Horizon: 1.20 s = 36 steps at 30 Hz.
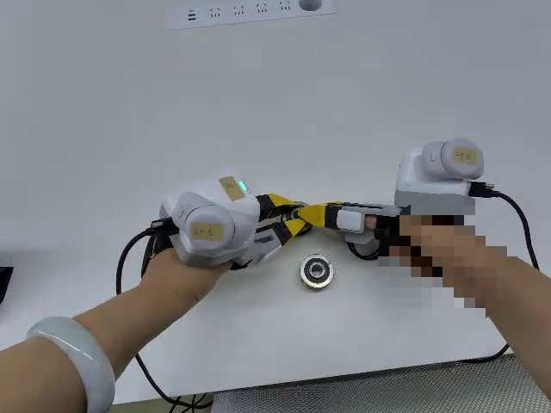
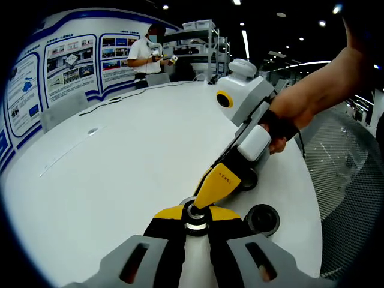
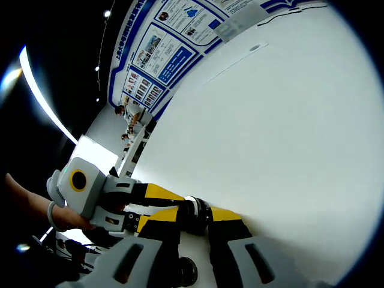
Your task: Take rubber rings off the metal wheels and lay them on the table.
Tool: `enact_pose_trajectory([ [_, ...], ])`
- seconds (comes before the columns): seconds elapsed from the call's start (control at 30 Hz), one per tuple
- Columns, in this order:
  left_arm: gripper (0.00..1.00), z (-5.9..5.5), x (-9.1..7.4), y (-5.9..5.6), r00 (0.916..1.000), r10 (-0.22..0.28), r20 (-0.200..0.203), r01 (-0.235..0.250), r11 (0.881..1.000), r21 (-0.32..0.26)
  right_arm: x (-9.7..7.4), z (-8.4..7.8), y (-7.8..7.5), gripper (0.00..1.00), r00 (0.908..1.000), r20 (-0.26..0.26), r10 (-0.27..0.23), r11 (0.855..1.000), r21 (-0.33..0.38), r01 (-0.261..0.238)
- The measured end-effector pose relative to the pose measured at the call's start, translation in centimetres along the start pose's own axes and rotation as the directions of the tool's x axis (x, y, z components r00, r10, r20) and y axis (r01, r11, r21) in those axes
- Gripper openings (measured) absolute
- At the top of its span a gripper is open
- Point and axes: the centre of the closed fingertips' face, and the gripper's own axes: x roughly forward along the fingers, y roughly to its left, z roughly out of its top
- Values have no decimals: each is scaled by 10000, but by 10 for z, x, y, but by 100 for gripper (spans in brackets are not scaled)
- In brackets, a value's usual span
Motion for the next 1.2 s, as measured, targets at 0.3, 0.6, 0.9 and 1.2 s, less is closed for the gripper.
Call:
enact_pose_trajectory([
  [0.3,14,0,0,0,10000,22,-19,-22,10000,24,-6,-4,4,18,9998,-76,201,9996,183,-199],
  [0.6,14,0,0,-1,10000,2,-30,-2,10000,57,-11,-2,2,10,9999,39,113,9998,190,-114],
  [0.9,14,0,1,0,10000,-1,-28,1,10000,37,-10,-1,-3,3,9999,26,-143,9999,7,143],
  [1.2,14,0,1,0,10000,26,-43,-25,10000,27,-9,1,2,2,9996,168,-228,9993,-293,233],
])
